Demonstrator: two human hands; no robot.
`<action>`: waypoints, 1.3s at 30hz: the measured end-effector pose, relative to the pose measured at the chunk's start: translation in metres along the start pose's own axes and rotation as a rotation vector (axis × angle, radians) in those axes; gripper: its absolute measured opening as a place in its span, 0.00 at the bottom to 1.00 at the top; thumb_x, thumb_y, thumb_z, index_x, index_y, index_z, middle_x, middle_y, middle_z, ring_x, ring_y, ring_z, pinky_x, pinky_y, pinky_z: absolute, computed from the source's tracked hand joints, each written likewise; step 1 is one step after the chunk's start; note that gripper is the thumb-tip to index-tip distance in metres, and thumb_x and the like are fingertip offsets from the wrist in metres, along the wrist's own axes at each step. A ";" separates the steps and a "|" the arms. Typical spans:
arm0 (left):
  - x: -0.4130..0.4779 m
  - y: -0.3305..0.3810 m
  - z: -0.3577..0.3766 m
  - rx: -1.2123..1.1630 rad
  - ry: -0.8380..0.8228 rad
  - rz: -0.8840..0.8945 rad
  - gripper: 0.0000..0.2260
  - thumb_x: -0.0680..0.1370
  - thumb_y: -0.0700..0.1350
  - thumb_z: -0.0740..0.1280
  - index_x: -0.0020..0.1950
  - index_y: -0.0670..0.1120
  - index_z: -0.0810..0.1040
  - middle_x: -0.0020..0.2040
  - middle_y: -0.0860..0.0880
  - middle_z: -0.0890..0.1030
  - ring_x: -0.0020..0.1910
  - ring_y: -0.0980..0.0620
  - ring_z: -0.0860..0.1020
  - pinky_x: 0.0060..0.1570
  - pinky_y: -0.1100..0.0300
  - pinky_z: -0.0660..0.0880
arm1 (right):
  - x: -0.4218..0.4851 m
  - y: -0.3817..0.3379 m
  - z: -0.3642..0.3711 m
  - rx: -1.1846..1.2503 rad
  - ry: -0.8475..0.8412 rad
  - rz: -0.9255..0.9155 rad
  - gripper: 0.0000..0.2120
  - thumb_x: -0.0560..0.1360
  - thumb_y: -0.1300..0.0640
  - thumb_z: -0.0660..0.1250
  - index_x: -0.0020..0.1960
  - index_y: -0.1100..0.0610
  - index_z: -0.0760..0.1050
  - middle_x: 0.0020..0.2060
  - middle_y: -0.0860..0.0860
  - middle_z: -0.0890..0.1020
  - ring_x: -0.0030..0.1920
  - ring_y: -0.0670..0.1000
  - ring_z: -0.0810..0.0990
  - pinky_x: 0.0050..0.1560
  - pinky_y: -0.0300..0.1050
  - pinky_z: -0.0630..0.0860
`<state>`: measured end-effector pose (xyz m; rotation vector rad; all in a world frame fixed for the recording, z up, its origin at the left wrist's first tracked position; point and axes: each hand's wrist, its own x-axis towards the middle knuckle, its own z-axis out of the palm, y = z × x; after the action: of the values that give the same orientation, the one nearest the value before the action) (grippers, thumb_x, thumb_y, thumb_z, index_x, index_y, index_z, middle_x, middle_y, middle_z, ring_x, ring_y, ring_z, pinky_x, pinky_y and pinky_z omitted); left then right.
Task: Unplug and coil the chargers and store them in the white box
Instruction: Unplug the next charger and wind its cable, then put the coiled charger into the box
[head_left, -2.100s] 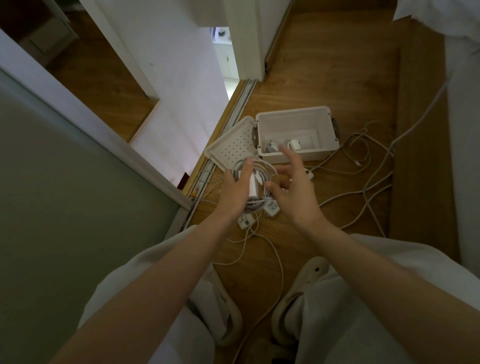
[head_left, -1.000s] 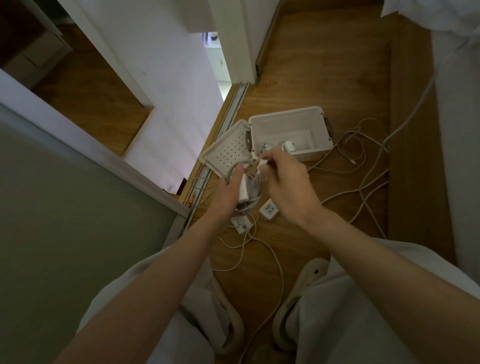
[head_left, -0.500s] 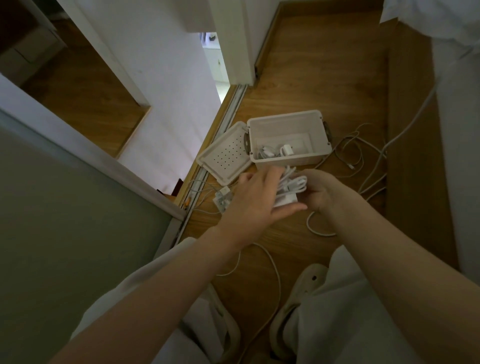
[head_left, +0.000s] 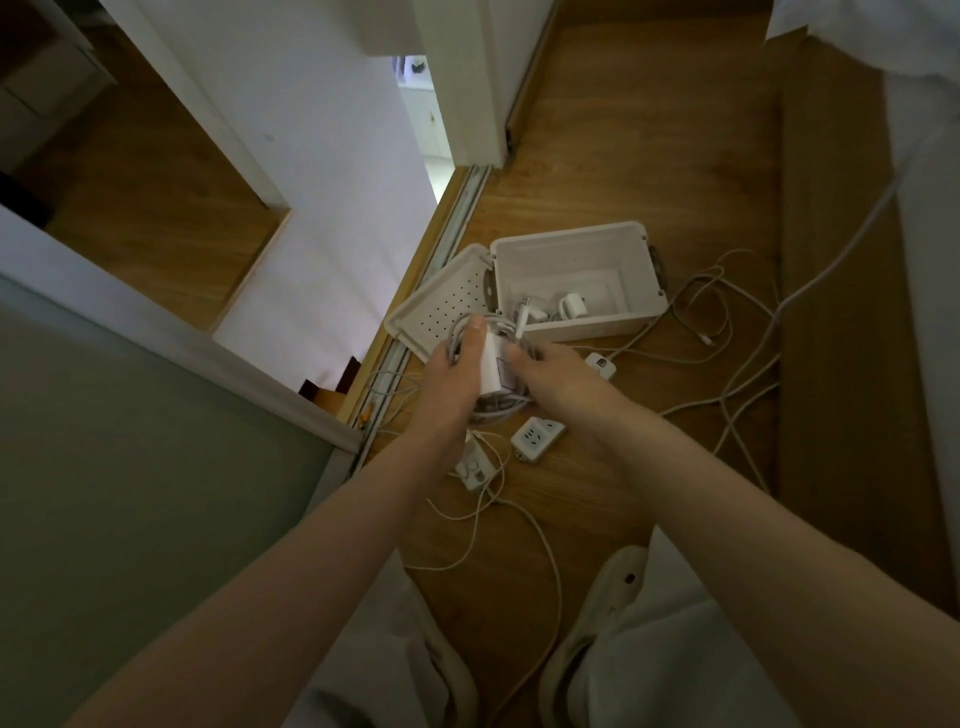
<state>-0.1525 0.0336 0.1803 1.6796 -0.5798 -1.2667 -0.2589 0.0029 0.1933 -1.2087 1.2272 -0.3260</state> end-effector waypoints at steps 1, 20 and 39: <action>0.003 0.001 -0.001 -0.015 -0.005 -0.020 0.22 0.78 0.60 0.57 0.63 0.47 0.73 0.52 0.41 0.82 0.42 0.48 0.82 0.30 0.61 0.77 | 0.003 0.000 0.000 -0.028 0.014 -0.027 0.15 0.80 0.50 0.57 0.55 0.60 0.75 0.49 0.56 0.81 0.49 0.53 0.80 0.55 0.49 0.77; 0.079 0.002 -0.001 0.278 -0.100 0.043 0.16 0.79 0.54 0.60 0.60 0.44 0.73 0.57 0.42 0.78 0.55 0.45 0.78 0.55 0.47 0.77 | 0.094 0.016 0.000 0.089 0.095 -0.116 0.23 0.73 0.48 0.68 0.62 0.60 0.70 0.52 0.56 0.81 0.49 0.52 0.82 0.48 0.47 0.81; 0.272 -0.102 0.049 1.567 -0.178 0.682 0.22 0.80 0.42 0.60 0.73 0.48 0.60 0.71 0.46 0.66 0.69 0.47 0.65 0.67 0.49 0.64 | 0.293 0.093 -0.138 -0.297 0.621 0.010 0.29 0.77 0.53 0.64 0.70 0.65 0.56 0.66 0.61 0.69 0.65 0.59 0.70 0.61 0.52 0.70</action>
<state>-0.1160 -0.1546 -0.0432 2.0980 -2.4117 -0.2843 -0.2994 -0.2539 -0.0219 -1.4060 1.8660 -0.5520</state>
